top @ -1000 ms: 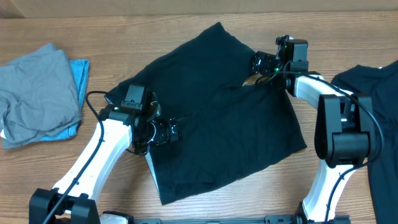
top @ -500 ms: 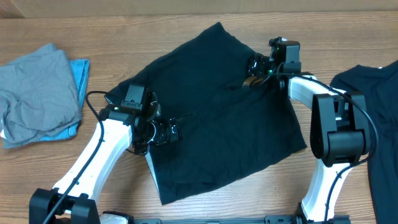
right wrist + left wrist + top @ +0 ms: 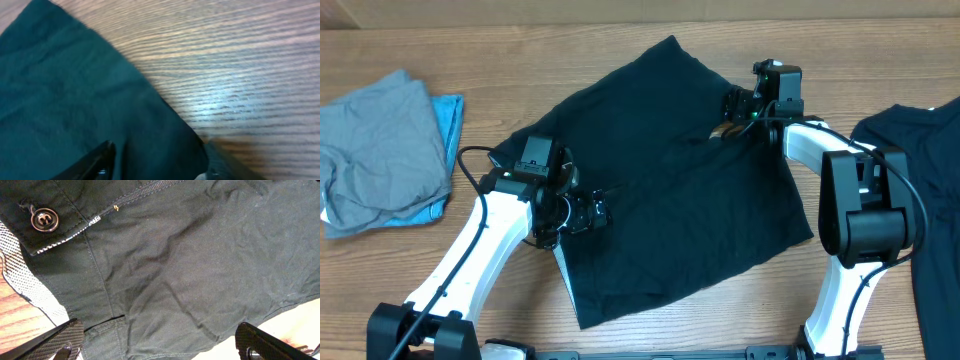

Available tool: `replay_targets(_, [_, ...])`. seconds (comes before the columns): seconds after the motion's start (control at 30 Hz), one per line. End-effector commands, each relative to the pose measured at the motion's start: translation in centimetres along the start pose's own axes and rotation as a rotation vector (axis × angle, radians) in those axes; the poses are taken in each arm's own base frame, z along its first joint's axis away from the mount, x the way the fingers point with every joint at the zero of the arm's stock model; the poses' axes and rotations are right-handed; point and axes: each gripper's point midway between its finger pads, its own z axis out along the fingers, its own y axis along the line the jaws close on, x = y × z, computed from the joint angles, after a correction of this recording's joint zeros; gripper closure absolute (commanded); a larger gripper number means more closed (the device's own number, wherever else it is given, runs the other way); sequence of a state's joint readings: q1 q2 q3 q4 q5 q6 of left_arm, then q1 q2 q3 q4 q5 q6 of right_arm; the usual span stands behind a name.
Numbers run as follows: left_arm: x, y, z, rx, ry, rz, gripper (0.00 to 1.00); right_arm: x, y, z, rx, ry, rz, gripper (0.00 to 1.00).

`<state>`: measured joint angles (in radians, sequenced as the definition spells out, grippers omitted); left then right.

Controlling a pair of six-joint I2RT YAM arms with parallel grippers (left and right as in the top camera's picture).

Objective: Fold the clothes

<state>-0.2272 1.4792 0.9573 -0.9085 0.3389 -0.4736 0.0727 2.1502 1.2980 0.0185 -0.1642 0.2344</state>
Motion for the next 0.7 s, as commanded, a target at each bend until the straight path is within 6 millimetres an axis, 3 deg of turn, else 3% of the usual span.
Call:
replay_targets(0.0, [-0.56,-0.14,-0.44,0.0,-0.022,-0.01,0.0,-0.93,0.06,0.26,0.002,-0.022,-0.005,0.46])
replay_targets(0.57, [-0.56,-0.14,-0.44,0.0,-0.022,-0.01,0.0,-0.91,-0.79,0.24,0.049,-0.025,-0.003,0.63])
replay_targets(0.67, [-0.56,-0.14,-0.44,0.0,-0.022,-0.01,0.0,-0.94,-0.89,0.23,0.055,-0.027,-0.003,0.72])
